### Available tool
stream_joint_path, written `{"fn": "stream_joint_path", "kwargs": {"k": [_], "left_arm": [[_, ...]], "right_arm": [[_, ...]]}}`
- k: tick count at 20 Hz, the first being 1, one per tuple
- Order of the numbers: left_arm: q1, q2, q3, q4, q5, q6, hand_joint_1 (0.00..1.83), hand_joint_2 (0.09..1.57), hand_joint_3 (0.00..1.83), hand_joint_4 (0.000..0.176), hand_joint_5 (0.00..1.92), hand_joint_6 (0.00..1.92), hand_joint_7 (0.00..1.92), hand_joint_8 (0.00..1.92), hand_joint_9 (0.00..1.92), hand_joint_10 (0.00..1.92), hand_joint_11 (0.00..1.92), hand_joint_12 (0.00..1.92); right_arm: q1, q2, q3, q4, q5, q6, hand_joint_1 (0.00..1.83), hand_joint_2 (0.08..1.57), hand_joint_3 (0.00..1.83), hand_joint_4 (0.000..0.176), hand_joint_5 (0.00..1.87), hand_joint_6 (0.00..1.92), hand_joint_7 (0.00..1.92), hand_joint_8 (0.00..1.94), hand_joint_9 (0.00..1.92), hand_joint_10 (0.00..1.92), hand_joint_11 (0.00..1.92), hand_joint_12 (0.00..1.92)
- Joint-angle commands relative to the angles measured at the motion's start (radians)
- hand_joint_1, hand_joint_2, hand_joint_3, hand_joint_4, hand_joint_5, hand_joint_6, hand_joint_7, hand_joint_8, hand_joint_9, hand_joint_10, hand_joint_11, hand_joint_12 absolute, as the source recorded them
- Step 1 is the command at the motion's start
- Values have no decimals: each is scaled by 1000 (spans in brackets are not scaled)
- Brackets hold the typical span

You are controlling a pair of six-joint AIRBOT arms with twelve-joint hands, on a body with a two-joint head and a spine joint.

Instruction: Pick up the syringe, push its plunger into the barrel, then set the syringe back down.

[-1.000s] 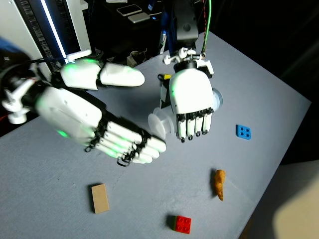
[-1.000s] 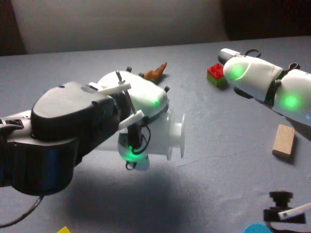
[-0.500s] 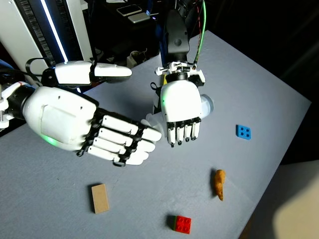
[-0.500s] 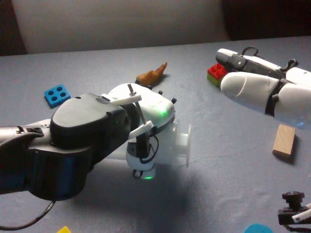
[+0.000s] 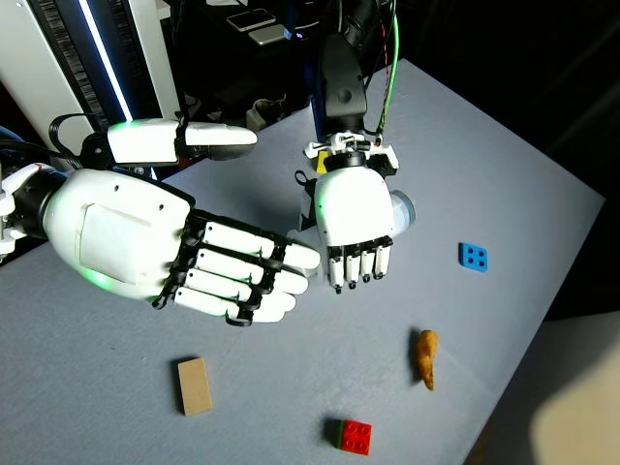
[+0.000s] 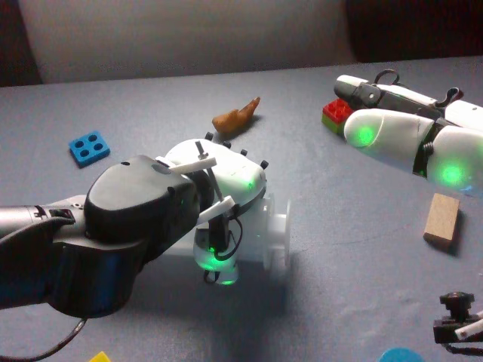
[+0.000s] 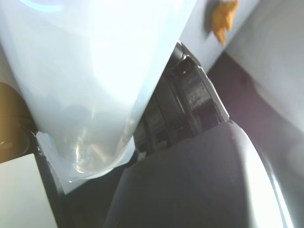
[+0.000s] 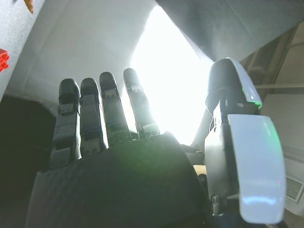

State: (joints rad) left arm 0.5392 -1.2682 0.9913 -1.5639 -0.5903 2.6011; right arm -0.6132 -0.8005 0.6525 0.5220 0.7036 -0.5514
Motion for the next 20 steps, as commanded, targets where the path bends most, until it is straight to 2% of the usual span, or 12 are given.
{"fn": "stream_joint_path", "kwargs": {"k": [1, 8, 9, 11, 12, 13, 14, 15, 16, 17, 18, 20], "left_arm": [[-11, -7, 6, 59, -20, 8, 1486, 1162, 0, 0, 862, 1093, 739, 1255, 837, 1232, 748, 1591], [-9, -25, 20, 59, -21, 9, 1491, 1146, 2, 0, 843, 1048, 797, 1237, 882, 1181, 747, 1593], [-9, -26, 21, 59, -21, 9, 1378, 1188, 3, 0, 764, 1249, 776, 1279, 825, 1317, 634, 1362], [-10, -27, 20, 59, -24, 9, 1354, 1192, 0, 0, 773, 1260, 790, 1242, 807, 1349, 649, 1254], [-13, -28, 20, 59, -24, 9, 1110, 1235, 2, 0, 734, 1339, 740, 729, 745, 697, 528, 1218], [-15, -29, 20, 59, -25, 9, 1110, 1235, 2, 0, 734, 1339, 740, 729, 745, 697, 528, 1218], [-16, -29, 21, 59, -25, 9, 1097, 1222, 3, 0, 759, 1305, 787, 421, 754, 556, 486, 1216], [-18, -29, 20, 59, -25, 10, 1019, 1151, 0, 0, 629, 682, 794, 207, 741, 383, 419, 1139], [-19, -29, 20, 59, -25, 10, 939, 1118, 0, 0, 639, 325, 727, 78, 694, 237, 360, 1082], [-20, -29, 19, 59, -25, 10, 873, 1122, 0, 0, 637, 158, 671, 22, 653, 142, 274, 1092], [-20, -29, 17, 59, -25, 10, 651, 1121, 0, 0, 545, 22, 488, 0, 526, 21, 130, 1061], [-20, -29, 13, 59, -25, 10, 595, 1119, 0, 0, 508, 5, 447, 0, 491, 4, 84, 1049]], "right_arm": [[10, 1, -1, -30, 105, 8, 0, 1130, 0, 45, 62, 0, 50, 0, 36, 1, 0, 188], [11, -2, 0, -31, 114, 8, 34, 1128, 0, 40, 93, 4, 91, 6, 78, 6, 0, 310], [11, -3, 0, -31, 114, 8, 26, 1128, 0, 44, 82, 0, 76, 0, 67, 0, 0, 313], [10, -3, 0, -33, 114, 8, 16, 1132, 1, 44, 65, 2, 66, 1, 60, 0, 0, 273], [10, -3, 0, -36, 115, 8, 16, 1128, 0, 45, 67, 3, 71, 2, 65, 1, 0, 276], [10, -4, 0, -40, 117, 8, 16, 1128, 0, 45, 67, 3, 71, 2, 65, 1, 0, 276], [10, -5, 0, -40, 116, 8, 21, 1127, 0, 45, 70, 4, 68, 0, 65, 1, 0, 275], [10, -6, 0, -40, 116, 8, 31, 1125, 0, 44, 92, 7, 93, 5, 83, 5, 0, 329], [10, -6, 0, -40, 115, 8, 10, 1130, 1, 43, 87, 3, 87, 1, 81, 3, 0, 337], [10, -6, 0, -40, 115, 8, 1, 1131, 2, 41, 82, 0, 84, 0, 79, 2, 0, 338], [10, -5, 0, -40, 115, 8, 2, 1134, 1, 44, 64, 0, 62, 0, 60, 2, 0, 285], [11, -5, 0, -40, 116, 8, 7, 1137, 2, 43, 57, 0, 51, 0, 52, 0, 0, 286]]}}
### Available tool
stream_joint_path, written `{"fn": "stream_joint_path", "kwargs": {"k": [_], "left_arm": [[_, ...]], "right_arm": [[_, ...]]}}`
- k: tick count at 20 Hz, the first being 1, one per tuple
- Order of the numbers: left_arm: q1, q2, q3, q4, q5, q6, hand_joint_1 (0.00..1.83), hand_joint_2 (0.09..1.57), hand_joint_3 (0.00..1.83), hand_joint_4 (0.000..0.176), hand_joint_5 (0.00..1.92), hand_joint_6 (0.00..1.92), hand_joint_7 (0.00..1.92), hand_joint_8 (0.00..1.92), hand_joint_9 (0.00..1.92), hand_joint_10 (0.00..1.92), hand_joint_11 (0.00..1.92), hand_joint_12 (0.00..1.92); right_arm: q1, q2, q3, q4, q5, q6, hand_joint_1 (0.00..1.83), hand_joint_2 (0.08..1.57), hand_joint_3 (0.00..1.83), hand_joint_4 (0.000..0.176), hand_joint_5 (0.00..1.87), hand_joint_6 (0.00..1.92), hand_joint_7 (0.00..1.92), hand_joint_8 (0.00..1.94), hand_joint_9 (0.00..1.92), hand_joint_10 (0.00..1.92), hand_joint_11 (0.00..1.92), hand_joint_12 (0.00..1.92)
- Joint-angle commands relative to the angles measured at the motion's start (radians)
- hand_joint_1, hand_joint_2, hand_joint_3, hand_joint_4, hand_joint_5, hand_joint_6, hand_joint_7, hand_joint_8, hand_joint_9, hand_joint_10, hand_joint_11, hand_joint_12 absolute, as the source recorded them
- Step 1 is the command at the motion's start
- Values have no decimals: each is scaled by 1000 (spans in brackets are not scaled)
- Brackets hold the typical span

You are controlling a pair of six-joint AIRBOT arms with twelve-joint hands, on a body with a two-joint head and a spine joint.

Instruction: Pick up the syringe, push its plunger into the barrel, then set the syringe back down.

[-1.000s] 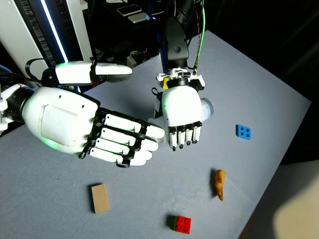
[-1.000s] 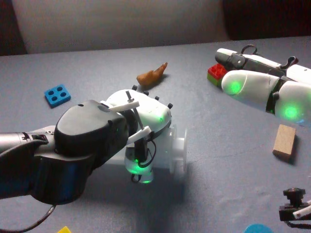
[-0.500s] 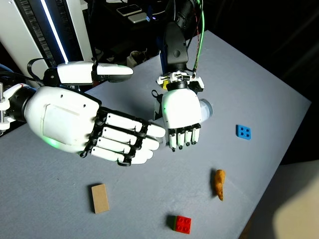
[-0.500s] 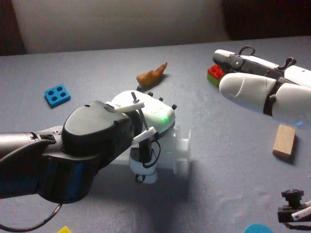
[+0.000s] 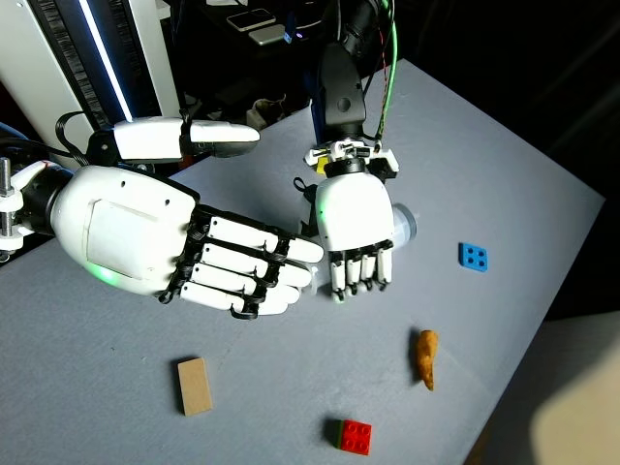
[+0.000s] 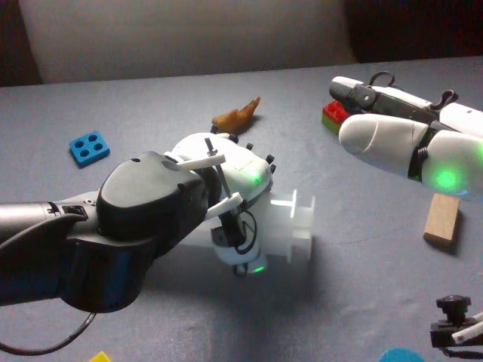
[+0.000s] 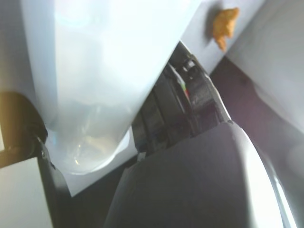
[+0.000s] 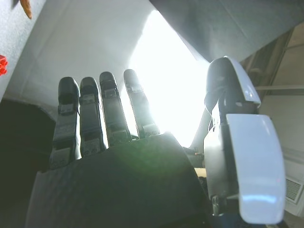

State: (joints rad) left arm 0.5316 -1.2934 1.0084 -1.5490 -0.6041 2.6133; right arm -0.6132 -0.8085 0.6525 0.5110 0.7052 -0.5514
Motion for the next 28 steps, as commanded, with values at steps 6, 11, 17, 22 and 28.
{"fn": "stream_joint_path", "kwargs": {"k": [6, 11, 17, 22, 28], "left_arm": [[-25, 4, -21, 44, -12, 5, 362, 995, 0, 2, 50, 3, 11, 1, 9, 0, 0, 29], [-57, 49, -51, 44, -11, 29, 284, 942, 0, 25, 0, 0, 0, 0, 0, 0, 0, 0], [-109, 172, -118, 40, 3, 45, 282, 935, 0, 29, 0, 0, 0, 0, 0, 0, 0, 0], [-141, 287, -215, -78, -143, 88, 278, 951, 0, 24, 0, 0, 0, 0, 0, 0, 0, 0], [-142, 363, -314, -112, -302, 21, 268, 980, 10, 47, 0, 0, 0, 0, 0, 0, 60, 28]], "right_arm": [[12, 1, 0, -29, 114, 8, 4, 1134, 0, 40, 69, 5, 77, 4, 68, 3, 0, 305], [13, 0, 0, -29, 117, 8, 0, 1140, 1, 39, 47, 0, 62, 0, 48, 0, 0, 257], [13, 2, 0, -29, 121, 9, 1, 1142, 1, 39, 64, 0, 57, 0, 52, 1, 0, 335], [9, 12, 0, -29, 105, 8, 19, 1135, 0, 36, 66, 5, 57, 2, 48, 2, 0, 350], [9, 20, 10, -29, 61, -77, 63, 1121, 0, 27, 119, 9, 150, 10, 140, 14, 0, 452]]}}
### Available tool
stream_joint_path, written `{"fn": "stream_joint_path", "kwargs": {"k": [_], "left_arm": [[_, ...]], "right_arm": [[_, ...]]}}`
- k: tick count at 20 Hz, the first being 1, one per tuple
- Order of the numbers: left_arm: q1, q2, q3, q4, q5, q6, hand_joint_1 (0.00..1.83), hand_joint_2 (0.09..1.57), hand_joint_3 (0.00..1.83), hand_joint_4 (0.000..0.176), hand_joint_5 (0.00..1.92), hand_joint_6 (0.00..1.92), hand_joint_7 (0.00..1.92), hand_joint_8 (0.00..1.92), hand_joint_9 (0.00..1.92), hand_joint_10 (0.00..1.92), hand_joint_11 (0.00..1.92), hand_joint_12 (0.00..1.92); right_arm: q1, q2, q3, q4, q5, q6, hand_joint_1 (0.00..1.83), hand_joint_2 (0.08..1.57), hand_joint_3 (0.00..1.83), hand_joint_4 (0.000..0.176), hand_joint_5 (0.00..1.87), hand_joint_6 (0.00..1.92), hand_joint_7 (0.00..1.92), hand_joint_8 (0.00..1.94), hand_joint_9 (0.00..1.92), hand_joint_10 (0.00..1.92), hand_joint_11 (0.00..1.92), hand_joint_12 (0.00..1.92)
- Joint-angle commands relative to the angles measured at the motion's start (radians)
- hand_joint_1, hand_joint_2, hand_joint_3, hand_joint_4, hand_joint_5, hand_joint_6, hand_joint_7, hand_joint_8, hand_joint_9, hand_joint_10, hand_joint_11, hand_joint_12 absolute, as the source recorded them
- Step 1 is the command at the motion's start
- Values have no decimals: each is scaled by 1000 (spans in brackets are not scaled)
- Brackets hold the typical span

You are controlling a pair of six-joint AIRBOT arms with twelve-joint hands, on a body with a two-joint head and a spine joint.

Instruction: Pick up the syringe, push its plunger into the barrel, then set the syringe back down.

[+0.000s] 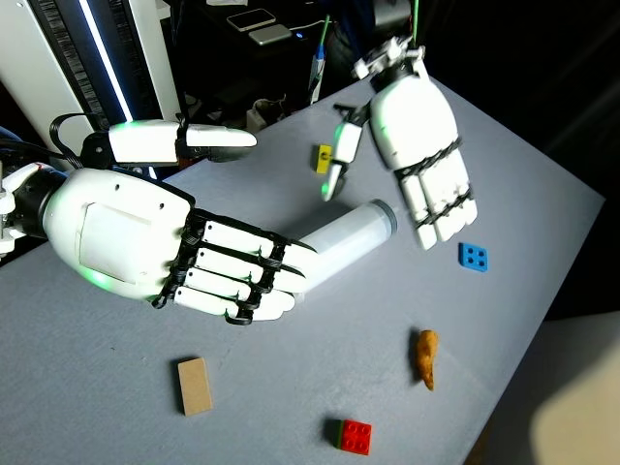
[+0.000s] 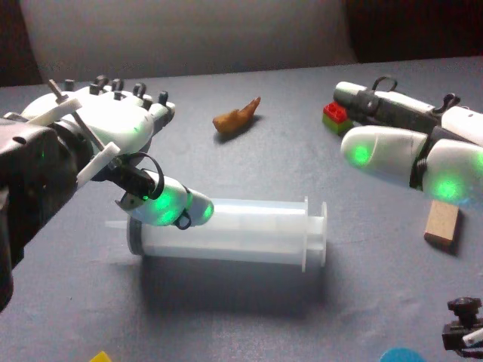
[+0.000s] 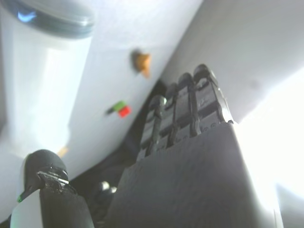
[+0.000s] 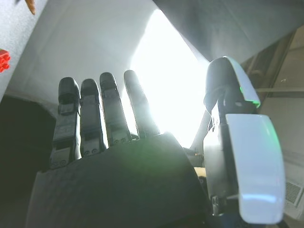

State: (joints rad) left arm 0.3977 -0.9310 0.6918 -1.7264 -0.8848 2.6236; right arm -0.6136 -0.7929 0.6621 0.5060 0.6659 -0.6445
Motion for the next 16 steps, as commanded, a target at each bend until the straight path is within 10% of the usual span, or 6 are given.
{"fn": "stream_joint_path", "kwargs": {"k": [1, 6, 7, 8, 10, 16], "left_arm": [[-2, 7, -10, 66, -41, -28, 378, 995, 0, 49, 112, 7, 64, 5, 153, 19, 1, 674], [18, 23, -50, 115, -93, -139, 391, 1129, 0, 0, 614, 38, 692, 118, 596, 417, 178, 1372], [33, 27, -57, 170, -93, -185, 395, 1163, 19, 0, 738, 121, 803, 373, 673, 823, 388, 1503], [54, 29, -65, 228, -109, -259, 479, 1210, 5, 0, 630, 957, 760, 1159, 768, 1322, 686, 1596], [90, 30, -79, 254, -167, -338, 548, 1249, 4, 0, 606, 1702, 757, 1742, 768, 1864, 767, 1890], [123, 39, -92, 274, -186, -386, 470, 1310, 7, 0, 1193, 1921, 1216, 1921, 1276, 1921, 1298, 1921]], "right_arm": [[9, 4, 3, -24, 100, -20, 96, 1117, 0, 0, 323, 10, 345, 9, 291, 14, 0, 813], [22, 5, 10, -10, 122, -66, 343, 1117, 1, 0, 845, 83, 939, 151, 808, 665, 565, 1440], [25, 5, 12, 9, 122, -80, 396, 1124, 2, 0, 790, 774, 856, 778, 802, 1168, 729, 1582], [25, 5, 15, 16, 120, -80, 382, 1165, 3, 0, 761, 1477, 834, 1506, 847, 1709, 870, 1836], [24, 5, 25, 19, 108, -92, 483, 1178, 2, 0, 729, 1855, 881, 1894, 1031, 1913, 1125, 1918], [27, 1, 62, 19, 91, -217, 579, 1228, 11, 0, 1130, 1921, 1199, 1941, 1375, 1921, 1601, 1921]]}}
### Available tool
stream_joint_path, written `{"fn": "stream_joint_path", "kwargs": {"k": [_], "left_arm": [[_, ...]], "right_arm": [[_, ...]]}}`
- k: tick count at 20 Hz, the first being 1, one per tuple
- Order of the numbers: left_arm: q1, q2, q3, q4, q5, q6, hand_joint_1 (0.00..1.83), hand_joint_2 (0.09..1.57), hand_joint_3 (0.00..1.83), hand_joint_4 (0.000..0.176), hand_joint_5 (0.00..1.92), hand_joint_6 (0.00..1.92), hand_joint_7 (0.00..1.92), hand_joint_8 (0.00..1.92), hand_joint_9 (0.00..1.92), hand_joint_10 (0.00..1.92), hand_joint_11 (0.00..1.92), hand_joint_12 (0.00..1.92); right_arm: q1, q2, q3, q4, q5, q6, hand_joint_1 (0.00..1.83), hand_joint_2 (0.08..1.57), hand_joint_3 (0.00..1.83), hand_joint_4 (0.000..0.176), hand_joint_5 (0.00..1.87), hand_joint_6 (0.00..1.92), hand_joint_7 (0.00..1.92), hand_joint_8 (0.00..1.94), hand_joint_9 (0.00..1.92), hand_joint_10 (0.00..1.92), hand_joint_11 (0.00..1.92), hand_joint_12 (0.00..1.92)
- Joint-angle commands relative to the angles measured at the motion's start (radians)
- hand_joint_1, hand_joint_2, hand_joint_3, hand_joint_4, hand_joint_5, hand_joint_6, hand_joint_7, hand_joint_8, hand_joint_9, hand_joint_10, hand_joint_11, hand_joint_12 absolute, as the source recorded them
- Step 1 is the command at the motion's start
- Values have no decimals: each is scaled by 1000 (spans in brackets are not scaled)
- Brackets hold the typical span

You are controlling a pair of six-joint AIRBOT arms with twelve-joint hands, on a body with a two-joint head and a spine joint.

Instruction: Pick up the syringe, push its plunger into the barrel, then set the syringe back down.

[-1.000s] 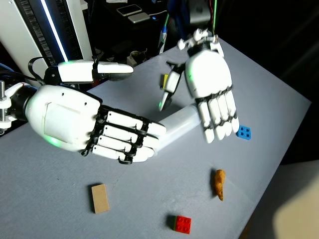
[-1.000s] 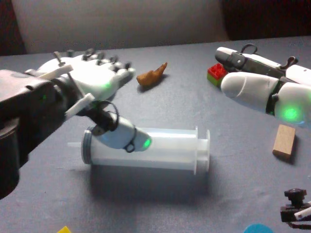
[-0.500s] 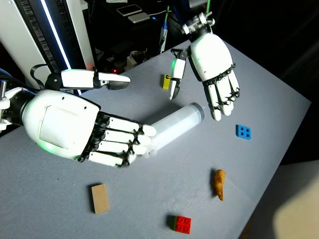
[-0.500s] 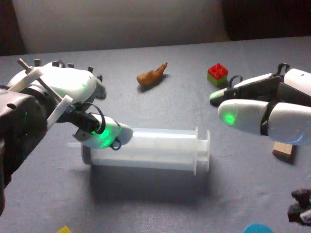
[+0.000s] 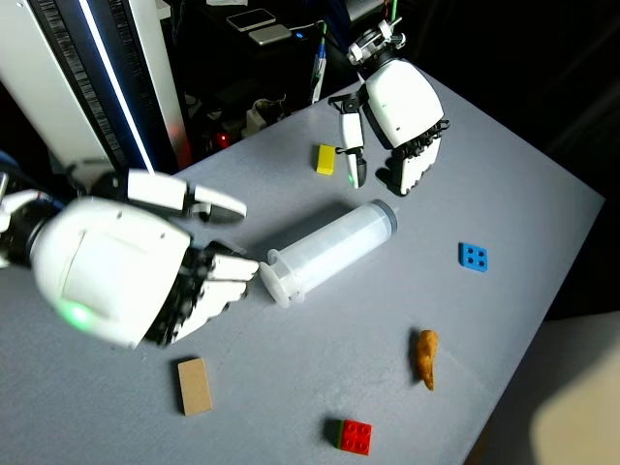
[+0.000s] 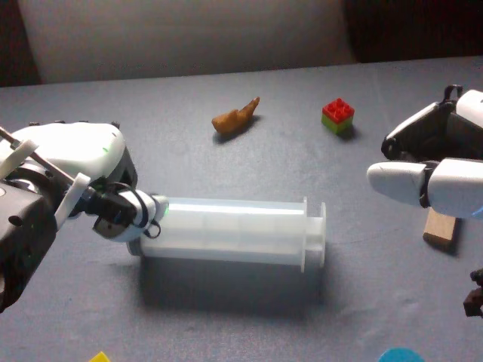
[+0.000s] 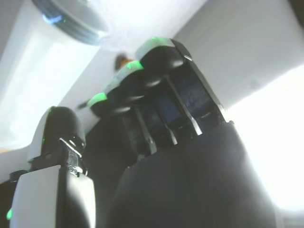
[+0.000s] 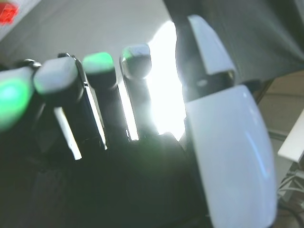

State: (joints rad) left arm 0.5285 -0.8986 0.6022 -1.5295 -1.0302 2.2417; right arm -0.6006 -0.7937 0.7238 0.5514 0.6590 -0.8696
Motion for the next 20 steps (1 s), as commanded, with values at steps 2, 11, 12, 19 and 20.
{"fn": "stream_joint_path", "kwargs": {"k": [2, 11, 12, 19, 20], "left_arm": [[-18, 9, -6, 78, -44, -4, 323, 1410, 16, 0, 1388, 1921, 1483, 1921, 1540, 1921, 1591, 1921], [-45, 11, -26, 92, -51, 5, 424, 1411, 0, 0, 1273, 1921, 1429, 1921, 1477, 1921, 1542, 1921], [-48, 14, -33, 101, -57, 5, 424, 1411, 0, 0, 1273, 1921, 1429, 1921, 1477, 1921, 1542, 1921], [-99, 23, -83, 100, -110, 30, 452, 1400, 0, 0, 1240, 1921, 1387, 1921, 1441, 1921, 1495, 1921], [-101, 23, -89, 100, -112, 30, 403, 1424, 5, 0, 1248, 1921, 1392, 1921, 1447, 1921, 1509, 1921]], "right_arm": [[18, 3, 0, -26, 102, -19, 544, 1367, 21, 0, 1229, 1921, 1329, 1941, 1516, 1921, 1720, 1921], [29, 2, 0, -28, 120, -60, 529, 1404, 3, 0, 1180, 1921, 1323, 1941, 1496, 1921, 1671, 1921], [29, 2, 0, -28, 121, -60, 529, 1404, 3, 0, 1180, 1921, 1323, 1941, 1496, 1921, 1671, 1921], [26, -2, 0, -42, 132, -60, 562, 1401, 1, 0, 1149, 1921, 1275, 1941, 1445, 1921, 1631, 1921], [26, -2, 0, -43, 134, -60, 579, 1390, 0, 0, 1149, 1921, 1272, 1941, 1440, 1921, 1622, 1921]]}}
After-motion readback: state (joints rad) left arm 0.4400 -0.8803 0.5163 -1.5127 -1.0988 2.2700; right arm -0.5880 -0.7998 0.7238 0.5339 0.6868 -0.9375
